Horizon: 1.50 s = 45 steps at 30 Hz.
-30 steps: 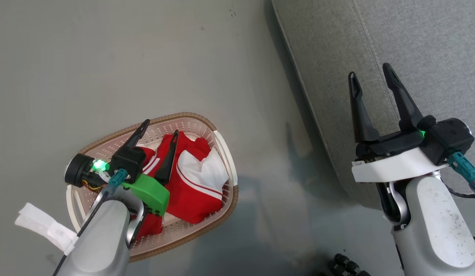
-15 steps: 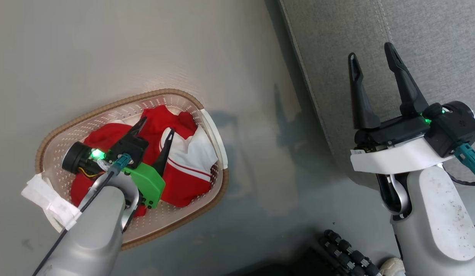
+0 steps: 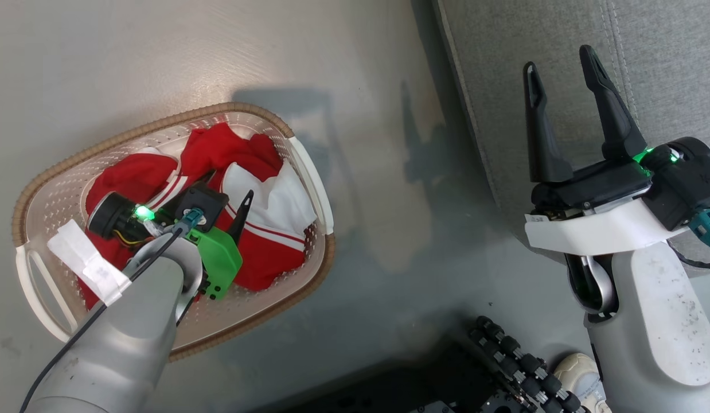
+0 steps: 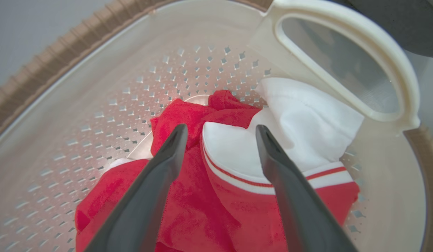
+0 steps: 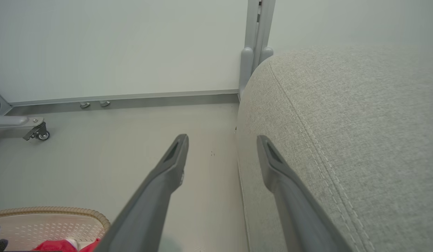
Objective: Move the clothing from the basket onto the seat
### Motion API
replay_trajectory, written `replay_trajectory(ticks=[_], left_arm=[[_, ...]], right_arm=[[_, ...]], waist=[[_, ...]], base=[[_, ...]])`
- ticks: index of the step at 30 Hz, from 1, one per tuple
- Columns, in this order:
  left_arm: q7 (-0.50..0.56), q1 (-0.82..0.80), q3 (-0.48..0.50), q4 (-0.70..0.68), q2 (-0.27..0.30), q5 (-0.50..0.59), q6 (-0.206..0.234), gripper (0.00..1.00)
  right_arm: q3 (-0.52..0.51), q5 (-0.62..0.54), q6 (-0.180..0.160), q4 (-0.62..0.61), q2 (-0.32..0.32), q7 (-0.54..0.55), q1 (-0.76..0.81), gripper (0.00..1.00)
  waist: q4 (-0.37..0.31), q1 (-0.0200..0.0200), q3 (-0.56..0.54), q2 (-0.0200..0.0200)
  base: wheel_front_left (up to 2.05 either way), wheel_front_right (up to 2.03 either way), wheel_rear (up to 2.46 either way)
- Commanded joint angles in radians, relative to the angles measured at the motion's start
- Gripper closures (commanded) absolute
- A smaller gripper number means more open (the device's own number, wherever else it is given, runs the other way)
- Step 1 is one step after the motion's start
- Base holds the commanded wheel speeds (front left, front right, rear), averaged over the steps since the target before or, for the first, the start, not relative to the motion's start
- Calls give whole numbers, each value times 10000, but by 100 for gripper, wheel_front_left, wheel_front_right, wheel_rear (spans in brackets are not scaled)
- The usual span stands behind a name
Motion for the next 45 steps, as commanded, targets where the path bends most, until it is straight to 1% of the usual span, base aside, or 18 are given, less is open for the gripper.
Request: replay_trajectory(ticks=[1, 6, 13, 15, 18, 23, 25, 26, 27, 28, 29, 38, 45], left_arm=[[-8, -214, -129, 216, 5, -106, -28, 0], [-7, -770, -866, 1212, -46, -263, -28, 0], [32, -1216, -1691, 2073, -177, -558, -28, 0], [28, -1340, -1993, 2155, -315, -757, -28, 0], [97, -1457, -2348, 2252, -317, -1079, -28, 0], [718, -1466, -2899, 2273, -465, -1881, -28, 0], [984, -1527, -3199, 2205, -427, -2185, -28, 0], [1030, -1584, -3335, 2161, -398, -2290, -28, 18], [1051, -1654, -3494, 2100, -368, -2363, -28, 61], [1076, -1679, -3588, 2083, -346, -2514, -28, 83], [1088, -1684, -3701, 2065, -335, -2665, -28, 100], [899, -1972, -4579, 2090, -396, -3454, -28, 100], [483, -1932, -5008, 2148, -544, -3896, -28, 100]], right_arm=[[28, 11, -5, -47, -24, -21, -132, 0], [89, 51, -6, -135, -26, -21, -196, 0], [72, 102, -5, -282, -26, -21, -124, 0], [74, 102, -6, -332, -28, -21, -86, 0], [91, 53, -5, -344, -26, -21, -71, 0], [153, 8, -5, -375, -26, -21, -73, 0], [152, -15, -6, -402, -28, -21, -75, 0], [151, -33, -6, -418, -26, -21, -69, 0], [149, -47, -6, -434, -26, -21, -59, 0], [150, -60, -6, -445, -28, -21, -47, 0], [157, -75, -5, -458, -26, -21, -24, 0], [82, -169, -5, -403, -26, -21, 46, 0], [171, -193, -6, -234, -28, -21, -78, 0]], waist=[[-14, -1, 210, 88], [-67, -1, 533, 88], [-115, -1, 864, 88], [-106, -1, 967, 88], [-69, -1, 1051, 88], [-52, -1, 1116, 88], [-35, -1, 1152, 88], [-29, -1, 1165, 88], [-25, -1, 1178, 88], [-25, -1, 1187, 88], [-24, -1, 1189, 88], [98, -1, 1081, 88], [291, -1, 532, 88]], base=[[0, 0, 0], [0, 0, 0], [0, 0, 0], [0, 0, 0], [0, 0, 0], [0, 0, 0], [0, 0, 0], [0, 0, 0], [0, 0, 0], [0, 0, 0], [0, 0, 0], [0, 0, 0], [0, 0, 0]])
